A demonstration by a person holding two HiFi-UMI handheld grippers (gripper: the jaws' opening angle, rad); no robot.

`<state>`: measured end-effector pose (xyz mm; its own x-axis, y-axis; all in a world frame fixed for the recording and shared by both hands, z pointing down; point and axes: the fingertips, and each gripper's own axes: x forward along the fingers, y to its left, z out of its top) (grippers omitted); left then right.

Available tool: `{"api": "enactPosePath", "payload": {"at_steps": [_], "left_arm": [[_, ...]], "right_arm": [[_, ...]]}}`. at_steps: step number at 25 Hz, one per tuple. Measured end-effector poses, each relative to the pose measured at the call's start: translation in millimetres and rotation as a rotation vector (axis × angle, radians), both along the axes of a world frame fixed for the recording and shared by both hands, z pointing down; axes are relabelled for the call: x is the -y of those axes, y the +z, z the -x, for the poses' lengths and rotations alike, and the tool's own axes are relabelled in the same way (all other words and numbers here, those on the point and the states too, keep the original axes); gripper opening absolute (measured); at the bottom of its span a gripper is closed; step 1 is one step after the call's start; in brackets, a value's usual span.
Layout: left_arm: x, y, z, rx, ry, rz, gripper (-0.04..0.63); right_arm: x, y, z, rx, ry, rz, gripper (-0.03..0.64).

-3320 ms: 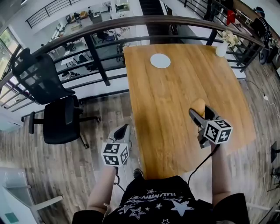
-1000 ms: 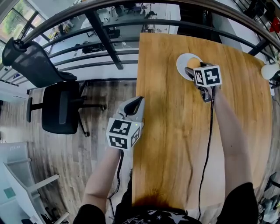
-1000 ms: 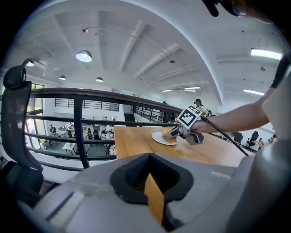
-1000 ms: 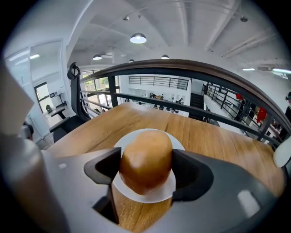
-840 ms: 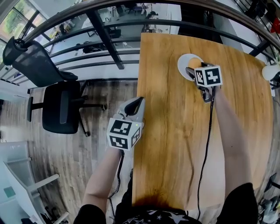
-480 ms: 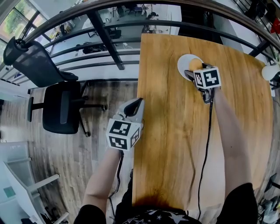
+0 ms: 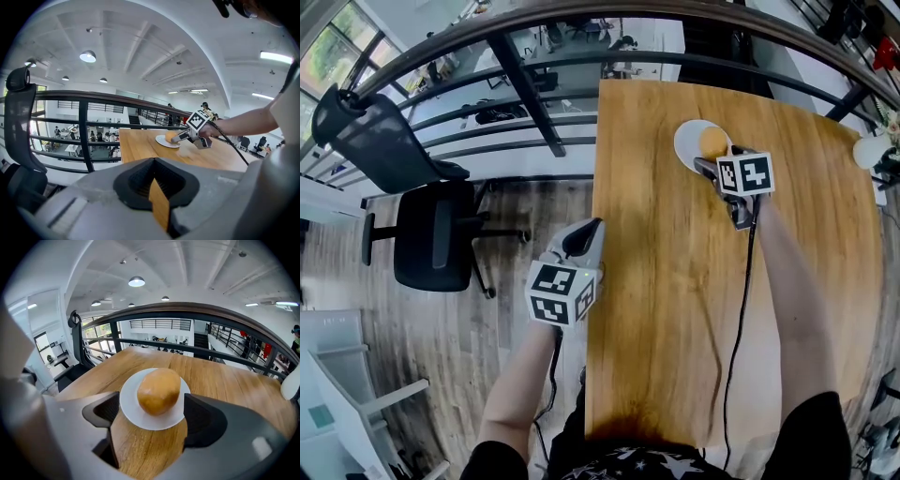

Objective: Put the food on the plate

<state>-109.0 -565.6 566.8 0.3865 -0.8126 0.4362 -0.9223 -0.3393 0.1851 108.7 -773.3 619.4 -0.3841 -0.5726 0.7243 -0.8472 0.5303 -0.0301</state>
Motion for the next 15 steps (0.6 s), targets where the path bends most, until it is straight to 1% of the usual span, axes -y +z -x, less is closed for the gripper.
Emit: {"api": "enactPosePath", "payload": {"at_steps": [5, 10, 15], "left_arm": [[-22.1, -5.9, 1.2, 0.004, 0.006, 0.011, 0.002], [-46.2, -19.6, 9.6, -0.056, -0.031, 0.011, 0.002], [-75.7, -44.0, 9.5, -0.066, -0.020, -0.015, 0.002]], "right_arm": [[-17.6, -22.7, -8.6, 0.000, 0.000, -0.021, 0.436], [-47.6, -49.7, -7.2, 0.006, -0.021, -0.051, 0.434], [-86.9, -78.5, -2.3, 0.013, -0.040, -0.079, 0.434]]}}
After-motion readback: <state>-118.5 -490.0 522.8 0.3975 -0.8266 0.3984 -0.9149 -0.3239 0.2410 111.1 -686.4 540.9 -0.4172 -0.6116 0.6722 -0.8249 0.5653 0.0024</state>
